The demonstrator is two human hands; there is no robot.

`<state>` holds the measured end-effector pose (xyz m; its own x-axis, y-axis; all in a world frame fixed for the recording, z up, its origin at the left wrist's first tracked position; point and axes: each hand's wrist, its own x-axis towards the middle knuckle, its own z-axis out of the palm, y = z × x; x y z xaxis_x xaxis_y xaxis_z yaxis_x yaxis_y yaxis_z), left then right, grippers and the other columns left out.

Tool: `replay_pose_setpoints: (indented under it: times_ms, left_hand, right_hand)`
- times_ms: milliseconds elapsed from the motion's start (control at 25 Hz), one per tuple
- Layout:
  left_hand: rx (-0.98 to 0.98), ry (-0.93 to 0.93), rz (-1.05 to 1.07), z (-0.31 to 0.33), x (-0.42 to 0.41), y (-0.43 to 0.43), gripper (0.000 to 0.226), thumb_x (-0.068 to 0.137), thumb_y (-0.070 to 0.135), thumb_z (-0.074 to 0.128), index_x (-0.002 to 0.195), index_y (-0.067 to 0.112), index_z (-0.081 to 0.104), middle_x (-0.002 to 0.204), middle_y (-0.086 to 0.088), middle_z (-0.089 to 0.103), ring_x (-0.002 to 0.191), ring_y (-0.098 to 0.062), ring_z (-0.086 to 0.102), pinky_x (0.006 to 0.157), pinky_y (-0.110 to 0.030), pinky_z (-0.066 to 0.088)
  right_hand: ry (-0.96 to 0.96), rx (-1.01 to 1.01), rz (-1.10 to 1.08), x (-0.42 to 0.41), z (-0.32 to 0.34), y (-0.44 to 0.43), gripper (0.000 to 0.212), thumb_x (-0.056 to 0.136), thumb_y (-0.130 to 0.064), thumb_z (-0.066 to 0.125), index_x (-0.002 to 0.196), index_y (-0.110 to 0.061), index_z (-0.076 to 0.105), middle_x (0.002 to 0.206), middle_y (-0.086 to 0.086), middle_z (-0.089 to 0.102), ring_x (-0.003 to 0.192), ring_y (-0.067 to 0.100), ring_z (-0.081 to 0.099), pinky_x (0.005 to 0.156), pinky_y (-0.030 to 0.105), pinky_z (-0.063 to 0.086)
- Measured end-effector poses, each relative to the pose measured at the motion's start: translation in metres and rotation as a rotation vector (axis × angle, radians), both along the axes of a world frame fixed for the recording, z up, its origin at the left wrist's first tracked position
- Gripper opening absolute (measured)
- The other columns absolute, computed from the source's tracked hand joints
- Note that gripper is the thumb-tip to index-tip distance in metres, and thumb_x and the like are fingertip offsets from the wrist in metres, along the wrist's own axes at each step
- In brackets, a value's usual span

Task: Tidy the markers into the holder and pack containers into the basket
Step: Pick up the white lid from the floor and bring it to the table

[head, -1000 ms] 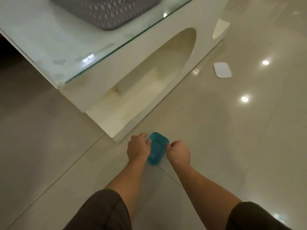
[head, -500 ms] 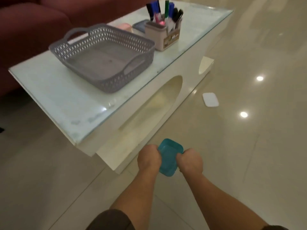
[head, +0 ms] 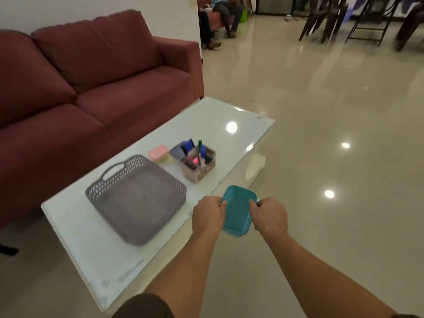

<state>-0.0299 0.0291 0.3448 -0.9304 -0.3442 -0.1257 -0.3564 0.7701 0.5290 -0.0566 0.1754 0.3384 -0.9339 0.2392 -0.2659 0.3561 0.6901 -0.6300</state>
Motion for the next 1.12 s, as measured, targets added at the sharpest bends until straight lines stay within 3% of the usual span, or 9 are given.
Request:
replay_pose_setpoints:
  times_ms: [160,360,480,720,1000,1120]
  left_hand:
    - [-0.037,0.014,-0.070,0.048,-0.094,0.009,0.036,0.103,0.040,0.044,0.081,0.019,0.064,0.077,0.002,0.063,0.076,-0.019,0.062,0.062,-0.031,0.043]
    - [-0.105,-0.056,-0.131,0.060,-0.218,-0.014,0.033,0.103,0.031,0.041,0.085,0.016,0.065,0.090,-0.008,0.066,0.083,-0.028,0.064,0.070,-0.038,0.051]
    - [-0.158,-0.123,-0.119,0.044,-0.275,-0.022,0.027,0.099,0.027,0.045,0.078,0.021,0.061,0.089,-0.007,0.068,0.082,-0.029,0.064,0.069,-0.036,0.049]
    - [-0.201,-0.223,-0.088,-0.007,-0.368,-0.018,0.026,0.099,0.032,0.050,0.093,0.023,0.074,0.080,0.000,0.070,0.074,-0.023,0.065,0.063,-0.031,0.049]
    - [-0.297,-0.346,-0.039,-0.064,-0.434,-0.029,0.024,0.101,0.033,0.051,0.099,0.026,0.074,0.090,0.001,0.071,0.081,-0.022,0.066,0.066,-0.033,0.051]
    - [-0.303,-0.393,0.017,-0.079,-0.441,-0.040,0.029,0.102,0.040,0.050,0.114,0.026,0.073,0.098,0.000,0.072,0.084,-0.021,0.065,0.073,-0.033,0.053]
  right_hand:
    - [0.053,0.022,0.037,-0.099,0.056,0.013,0.045,0.094,-0.045,0.054,0.067,-0.012,0.069,0.064,0.007,0.070,0.063,0.026,0.071,0.066,0.035,0.061]
    - [-0.008,0.007,0.125,-0.213,0.059,0.001,0.037,0.093,-0.032,0.052,0.071,-0.011,0.072,0.064,0.006,0.071,0.062,0.025,0.072,0.067,0.037,0.062]
    - [-0.066,-0.057,0.153,-0.267,0.046,-0.003,0.034,0.091,-0.028,0.052,0.075,-0.007,0.074,0.065,0.007,0.073,0.060,0.023,0.073,0.067,0.037,0.063]
    - [-0.200,-0.198,0.143,-0.356,-0.018,0.005,0.032,0.093,-0.027,0.058,0.070,-0.010,0.071,0.064,0.007,0.074,0.057,0.022,0.074,0.069,0.040,0.065]
    - [-0.347,-0.284,0.194,-0.413,-0.087,-0.007,0.032,0.098,-0.037,0.061,0.079,-0.013,0.070,0.070,0.003,0.075,0.059,0.019,0.075,0.072,0.039,0.065]
    - [-0.376,-0.324,0.211,-0.421,-0.096,-0.021,0.035,0.096,-0.043,0.062,0.079,-0.014,0.071,0.069,0.002,0.075,0.060,0.019,0.074,0.072,0.039,0.065]
